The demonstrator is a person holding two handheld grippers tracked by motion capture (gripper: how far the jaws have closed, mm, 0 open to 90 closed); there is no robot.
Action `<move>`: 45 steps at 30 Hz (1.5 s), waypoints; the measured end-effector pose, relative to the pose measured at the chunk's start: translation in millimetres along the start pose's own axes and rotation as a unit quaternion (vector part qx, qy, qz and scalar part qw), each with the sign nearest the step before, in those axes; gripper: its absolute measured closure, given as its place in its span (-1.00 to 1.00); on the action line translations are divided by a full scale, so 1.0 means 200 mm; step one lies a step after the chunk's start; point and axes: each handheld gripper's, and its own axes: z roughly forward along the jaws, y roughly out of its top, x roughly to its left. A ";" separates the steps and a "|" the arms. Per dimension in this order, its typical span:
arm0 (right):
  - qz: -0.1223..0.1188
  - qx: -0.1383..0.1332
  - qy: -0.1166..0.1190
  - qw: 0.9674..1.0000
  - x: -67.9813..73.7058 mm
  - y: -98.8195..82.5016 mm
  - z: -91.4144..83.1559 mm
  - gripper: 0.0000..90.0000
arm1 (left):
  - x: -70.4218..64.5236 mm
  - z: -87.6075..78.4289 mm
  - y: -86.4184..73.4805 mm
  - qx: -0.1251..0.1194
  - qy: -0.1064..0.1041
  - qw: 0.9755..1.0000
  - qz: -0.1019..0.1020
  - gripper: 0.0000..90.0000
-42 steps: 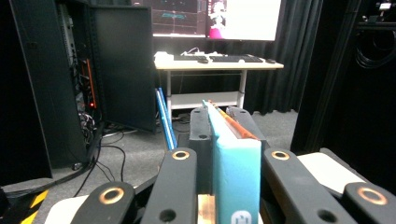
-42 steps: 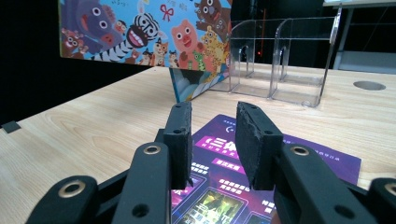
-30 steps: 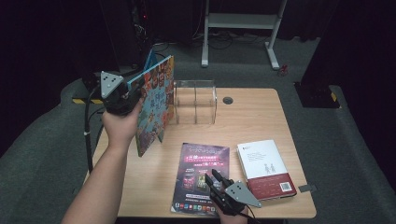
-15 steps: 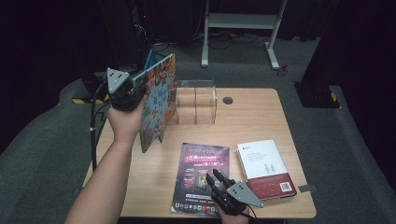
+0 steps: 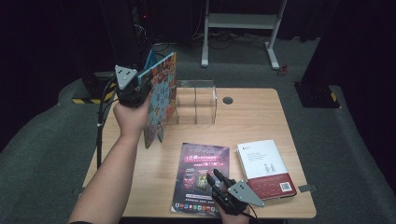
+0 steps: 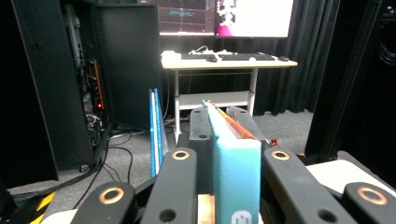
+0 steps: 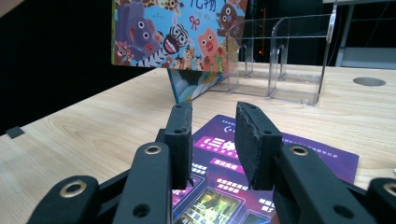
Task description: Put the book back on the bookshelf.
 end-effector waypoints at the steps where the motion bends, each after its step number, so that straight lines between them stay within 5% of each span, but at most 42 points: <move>1: -0.001 0.000 0.000 1.000 0.00 0.00 0.00 0.48 | 0.00 0.01 0.00 -0.001 0.001 1.000 0.001 0.79; 14: 0.002 -0.002 -0.001 1.000 -0.01 0.00 0.00 0.49 | 0.01 0.05 -0.02 -0.008 0.009 1.000 -0.005 0.79; 45: 0.004 -0.003 0.003 1.000 -0.01 0.00 -0.01 0.50 | -0.10 0.11 -0.11 -0.025 0.040 0.999 0.012 0.79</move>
